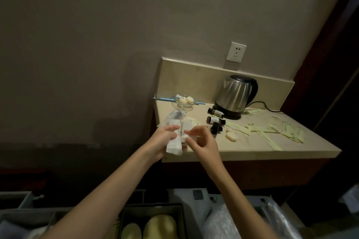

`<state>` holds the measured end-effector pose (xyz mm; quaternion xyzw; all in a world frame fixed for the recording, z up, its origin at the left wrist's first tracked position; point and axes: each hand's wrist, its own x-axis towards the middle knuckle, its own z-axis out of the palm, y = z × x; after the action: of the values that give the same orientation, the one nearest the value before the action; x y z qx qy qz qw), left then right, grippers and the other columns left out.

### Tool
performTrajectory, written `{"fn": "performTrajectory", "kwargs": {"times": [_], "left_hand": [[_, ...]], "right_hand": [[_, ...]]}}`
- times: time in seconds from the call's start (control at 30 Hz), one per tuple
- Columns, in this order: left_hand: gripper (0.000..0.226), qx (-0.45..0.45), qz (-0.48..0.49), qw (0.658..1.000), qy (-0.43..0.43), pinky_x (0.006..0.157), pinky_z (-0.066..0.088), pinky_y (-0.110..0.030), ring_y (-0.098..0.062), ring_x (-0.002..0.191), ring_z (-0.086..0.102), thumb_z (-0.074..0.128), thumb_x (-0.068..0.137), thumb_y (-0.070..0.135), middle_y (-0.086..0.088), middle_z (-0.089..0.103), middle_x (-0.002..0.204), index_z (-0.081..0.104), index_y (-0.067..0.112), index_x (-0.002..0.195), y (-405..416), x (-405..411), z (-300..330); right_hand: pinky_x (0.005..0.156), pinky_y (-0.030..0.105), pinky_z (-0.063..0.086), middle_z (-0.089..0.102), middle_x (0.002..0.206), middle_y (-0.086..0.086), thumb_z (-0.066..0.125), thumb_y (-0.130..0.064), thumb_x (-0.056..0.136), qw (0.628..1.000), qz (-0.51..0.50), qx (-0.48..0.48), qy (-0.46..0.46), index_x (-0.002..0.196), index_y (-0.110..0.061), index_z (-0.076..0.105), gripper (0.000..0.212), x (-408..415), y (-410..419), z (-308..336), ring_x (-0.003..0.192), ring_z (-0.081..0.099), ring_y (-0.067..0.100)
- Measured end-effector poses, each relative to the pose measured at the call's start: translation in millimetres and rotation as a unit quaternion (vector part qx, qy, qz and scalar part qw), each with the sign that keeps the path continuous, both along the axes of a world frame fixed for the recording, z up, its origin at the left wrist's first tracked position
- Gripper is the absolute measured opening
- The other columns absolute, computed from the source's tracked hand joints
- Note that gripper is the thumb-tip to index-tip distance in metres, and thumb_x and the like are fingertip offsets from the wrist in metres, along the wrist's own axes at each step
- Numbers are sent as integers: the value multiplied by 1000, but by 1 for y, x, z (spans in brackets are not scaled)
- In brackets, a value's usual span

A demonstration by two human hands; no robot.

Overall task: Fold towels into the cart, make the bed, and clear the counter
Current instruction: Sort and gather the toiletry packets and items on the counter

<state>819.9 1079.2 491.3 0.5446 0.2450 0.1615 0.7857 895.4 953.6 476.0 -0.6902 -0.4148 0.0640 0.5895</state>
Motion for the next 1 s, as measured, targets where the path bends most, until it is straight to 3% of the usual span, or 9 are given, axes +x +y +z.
{"fn": "performTrajectory", "kwargs": {"times": [0.07,0.13,0.27,0.4,0.53,0.73,0.83,1.0], "left_hand": [[31,-9,0,1000,4,71,55,-32,-24,96,62,46,94,-3,-19,56,123,56,3,123,-6,1,-2],[34,31,-4,999,11,74,53,-27,-20,99,61,59,91,8,-16,58,124,56,5,125,-12,2,-7],[44,118,35,992,20,61,42,-13,-10,103,51,71,84,16,-7,50,132,57,13,125,-24,4,-12],[44,153,40,987,4,58,43,-13,-10,99,51,71,83,11,-5,46,135,58,19,124,-31,-6,-12],[41,165,46,985,-16,66,54,-20,-19,106,60,71,81,3,-4,49,132,59,27,113,-30,-33,-6],[43,175,14,984,-28,82,58,-34,-19,109,61,71,80,4,7,51,125,61,31,112,-13,-120,-10],[43,172,4,985,-25,77,56,-28,-15,105,62,72,78,2,5,54,123,62,28,111,-3,-171,-23],[44,132,18,991,8,76,57,-29,-17,104,62,71,79,1,4,52,122,61,28,112,20,-251,-50]], "right_hand": [[74,29,55,66,102,6,64,-12,89,1000,17,-3,23,99,-8,55,14,0,-7,-5,84,68,14],[81,39,56,65,100,7,63,-15,90,999,23,-5,46,98,-7,55,14,-1,-10,-8,85,68,17],[85,40,55,61,98,5,63,-22,90,998,19,-12,51,99,-10,56,17,-1,-15,-8,92,64,14],[81,32,57,63,107,5,64,-16,89,997,38,-10,71,105,-13,55,19,-1,-21,-5,103,62,16],[69,22,54,53,118,3,60,-19,92,998,36,-27,51,110,-19,56,18,-11,-22,2,93,64,14],[74,24,57,53,122,-5,57,-26,93,993,71,-25,90,126,-28,51,34,-51,7,17,93,66,8],[68,21,55,60,112,0,57,-20,93,984,118,-27,134,125,-28,51,33,-87,29,12,93,66,10],[71,30,58,52,126,8,59,-2,90,970,165,-41,174,123,-27,53,42,-160,72,-20,103,63,20]]}}
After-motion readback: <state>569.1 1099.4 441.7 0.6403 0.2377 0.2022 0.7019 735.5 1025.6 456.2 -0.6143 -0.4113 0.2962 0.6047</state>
